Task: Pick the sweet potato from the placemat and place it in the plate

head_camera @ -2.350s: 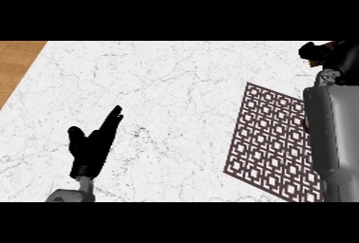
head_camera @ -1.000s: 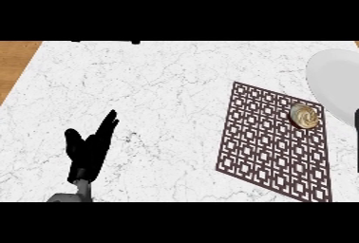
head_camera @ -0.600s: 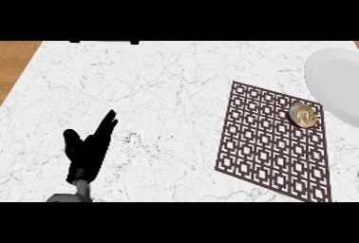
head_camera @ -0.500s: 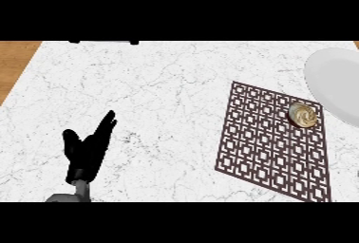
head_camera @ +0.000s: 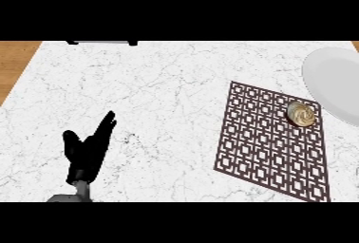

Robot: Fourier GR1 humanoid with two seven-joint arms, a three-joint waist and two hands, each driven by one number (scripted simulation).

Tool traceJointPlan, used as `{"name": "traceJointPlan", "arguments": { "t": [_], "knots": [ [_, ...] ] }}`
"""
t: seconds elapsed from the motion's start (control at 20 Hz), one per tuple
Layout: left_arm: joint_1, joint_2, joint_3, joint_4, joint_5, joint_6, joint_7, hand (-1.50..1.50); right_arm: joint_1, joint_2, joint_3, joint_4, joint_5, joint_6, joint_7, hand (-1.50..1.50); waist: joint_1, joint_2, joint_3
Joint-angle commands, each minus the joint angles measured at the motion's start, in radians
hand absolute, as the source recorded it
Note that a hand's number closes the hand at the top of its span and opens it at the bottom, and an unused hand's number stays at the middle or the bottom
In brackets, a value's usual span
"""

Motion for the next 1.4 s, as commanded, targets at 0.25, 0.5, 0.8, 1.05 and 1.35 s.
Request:
{"name": "traceJointPlan", "arguments": {
  "t": [0.25,0.5,0.8,1.05,1.35],
  "knots": [
    [0.042,0.001,0.01,-0.001,0.014,-0.002,0.027,0.0,0.084,0.084,-0.011,-0.216,-0.449,-0.019,-0.334,-1.5,-0.026,-0.01,-0.007],
    [0.002,0.024,0.035,0.029,0.009,-0.009,0.035,0.0,0.194,0.221,0.05,-0.429,-0.722,0.138,-0.525,-1.5,-0.047,-0.015,-0.012],
    [0.051,0.033,0.046,-0.012,0.029,-0.032,0.037,0.0,0.339,0.369,0.138,-0.609,-0.811,0.241,-0.582,-1.5,-0.046,-0.02,-0.016],
    [0.032,-0.003,0.034,0.027,-0.001,-0.006,0.002,0.0,0.485,0.463,0.26,-0.763,-0.693,0.234,-0.442,-1.5,-0.05,-0.02,-0.017],
    [0.022,-0.002,0.042,0.002,0.001,-0.007,0.04,0.0,0.562,0.473,0.501,-0.815,-0.606,0.101,-0.212,-1.5,-0.04,-0.018,-0.016]
  ]
}}
